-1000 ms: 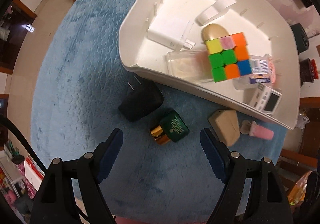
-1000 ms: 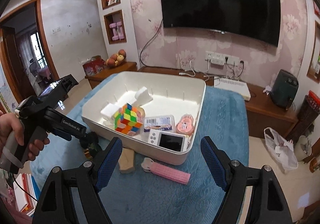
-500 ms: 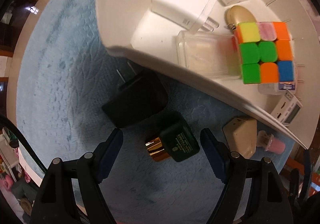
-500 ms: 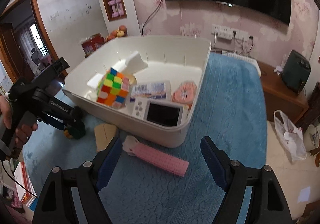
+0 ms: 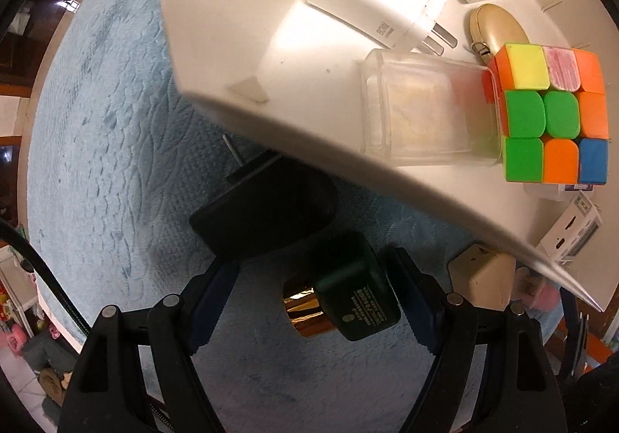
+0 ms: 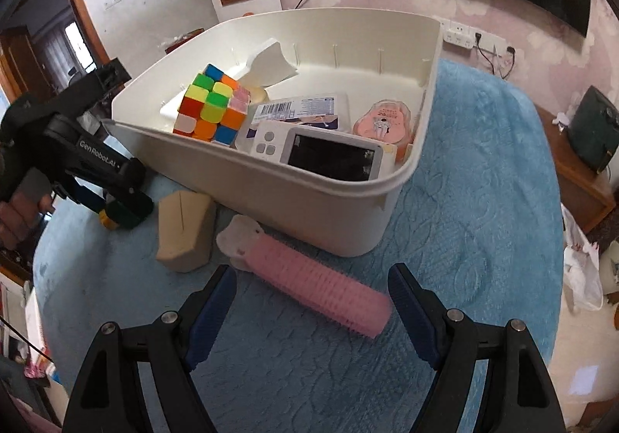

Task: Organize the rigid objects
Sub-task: 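Grasp the green gold-capped bottle with the left tool while the right tool grasps the pink hair roller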

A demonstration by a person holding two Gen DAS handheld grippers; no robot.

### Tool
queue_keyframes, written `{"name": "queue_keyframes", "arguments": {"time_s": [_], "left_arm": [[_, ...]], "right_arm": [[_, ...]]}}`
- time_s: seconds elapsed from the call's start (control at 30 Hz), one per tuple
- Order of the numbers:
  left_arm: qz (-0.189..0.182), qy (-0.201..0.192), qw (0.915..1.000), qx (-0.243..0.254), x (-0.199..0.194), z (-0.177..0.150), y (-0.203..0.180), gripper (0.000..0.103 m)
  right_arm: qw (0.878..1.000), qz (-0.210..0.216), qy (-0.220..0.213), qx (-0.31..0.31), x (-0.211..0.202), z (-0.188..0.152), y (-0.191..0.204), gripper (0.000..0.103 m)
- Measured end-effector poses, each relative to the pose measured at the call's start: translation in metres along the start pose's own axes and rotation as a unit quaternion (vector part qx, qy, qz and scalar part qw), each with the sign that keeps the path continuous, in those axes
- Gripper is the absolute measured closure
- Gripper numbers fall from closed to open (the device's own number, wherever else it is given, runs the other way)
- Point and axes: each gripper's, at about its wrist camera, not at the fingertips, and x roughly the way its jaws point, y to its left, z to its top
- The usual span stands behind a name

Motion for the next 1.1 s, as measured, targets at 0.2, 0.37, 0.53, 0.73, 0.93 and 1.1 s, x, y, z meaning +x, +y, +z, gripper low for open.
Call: {"name": "queue_keyframes", "arguments": {"time_s": [0.2,0.37,0.53,0.73,0.93,1.1], "left_arm": [[0.011,0.025,0.9996,-0.001,0.006,0.014,-0.010,0.021],[0.011,0.032,0.9994,-0.006,0.009,0.023,-0.011,0.022],[0.010,0.036,0.9992,-0.013,0.010,0.037,-0.007,0.026],[0.009,0.037,0.9990,-0.023,0.012,0.032,0.000,0.043],[0.005,0.032,0.9992,-0.022,0.011,0.029,0.008,0.051],[0.015,0.029,0.9995,-0.004,0.009,0.016,0.005,0.052]], "right_arm": [[1.000,0.003,0.003,-0.001,0.009,0.002,-0.001,0.022],[1.000,0.006,0.008,-0.008,0.015,0.004,0.000,0.022],[0.999,0.000,0.016,-0.037,0.015,0.000,0.006,0.022],[0.997,0.002,0.031,-0.064,0.013,-0.005,0.016,0.044],[0.995,-0.020,0.041,-0.094,0.008,-0.010,0.029,0.054],[0.993,-0.031,0.050,-0.101,-0.001,-0.016,0.033,0.059]]}}
